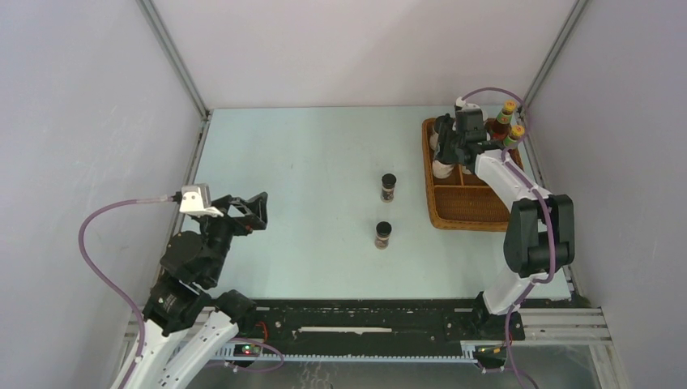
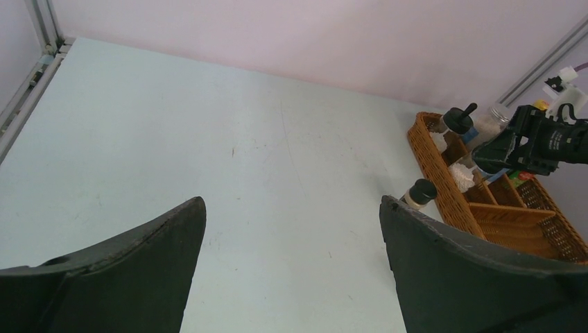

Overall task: Organize the condiment bottles
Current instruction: Place the bottle in the storage box.

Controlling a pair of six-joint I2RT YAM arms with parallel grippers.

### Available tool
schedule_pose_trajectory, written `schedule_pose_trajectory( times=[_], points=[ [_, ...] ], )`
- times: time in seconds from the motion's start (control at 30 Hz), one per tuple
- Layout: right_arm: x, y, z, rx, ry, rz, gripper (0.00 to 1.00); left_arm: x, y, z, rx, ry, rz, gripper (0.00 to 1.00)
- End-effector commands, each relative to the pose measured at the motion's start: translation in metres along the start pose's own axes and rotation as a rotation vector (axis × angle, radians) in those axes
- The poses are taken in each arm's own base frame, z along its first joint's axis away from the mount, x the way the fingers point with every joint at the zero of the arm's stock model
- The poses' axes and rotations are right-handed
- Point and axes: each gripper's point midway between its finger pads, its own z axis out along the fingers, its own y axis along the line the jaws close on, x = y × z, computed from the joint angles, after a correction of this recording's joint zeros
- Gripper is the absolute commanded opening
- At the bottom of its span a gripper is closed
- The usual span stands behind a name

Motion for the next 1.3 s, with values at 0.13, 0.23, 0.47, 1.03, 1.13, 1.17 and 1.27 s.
schedule_pose_trajectory(
  times=[0.13,0.23,0.47,1.03,1.13,1.17,1.27],
  points=[
    [-0.025,0.001,0.005,-0.012,-0.085,0.022,0.0,0.004,-0.005,0.005,0.028,-0.006,0.004,1.0],
    [-0.023,0.0,0.008,-0.01,-0.079,0.02,0.0,0.006,-0.004,0.005,0.025,-0.003,0.004,1.0],
    [-0.018,-0.001,0.011,-0.006,-0.065,0.021,0.0,0.005,-0.007,0.006,0.033,-0.001,0.004,1.0],
    [-0.014,-0.002,0.011,0.0,-0.06,0.025,0.0,0.006,-0.007,0.004,0.039,-0.002,0.0,1.0],
    [-0.013,-0.002,0.013,0.002,-0.057,0.024,0.0,0.006,-0.007,0.004,0.04,-0.001,0.001,1.0],
    [-0.013,-0.003,0.013,0.003,-0.058,0.024,0.0,0.006,-0.007,0.004,0.041,-0.001,0.0,1.0],
    [-0.013,-0.003,0.014,0.005,-0.057,0.024,0.0,0.005,-0.007,0.004,0.042,-0.002,0.001,1.0]
  ],
)
